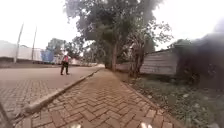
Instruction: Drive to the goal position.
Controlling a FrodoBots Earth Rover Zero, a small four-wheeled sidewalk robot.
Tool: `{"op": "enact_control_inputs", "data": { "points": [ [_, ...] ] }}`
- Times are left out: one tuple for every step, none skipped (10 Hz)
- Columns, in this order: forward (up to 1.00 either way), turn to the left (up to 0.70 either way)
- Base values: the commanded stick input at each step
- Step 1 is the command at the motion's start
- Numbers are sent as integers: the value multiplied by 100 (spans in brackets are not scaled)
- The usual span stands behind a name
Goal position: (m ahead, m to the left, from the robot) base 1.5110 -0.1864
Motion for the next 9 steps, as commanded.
{"op": "enact_control_inputs", "data": {
  "points": [
    [50,0],
    [50,0],
    [50,0],
    [50,0],
    [50,0],
    [50,0],
    [50,4],
    [50,11],
    [50,13]
  ]
}}
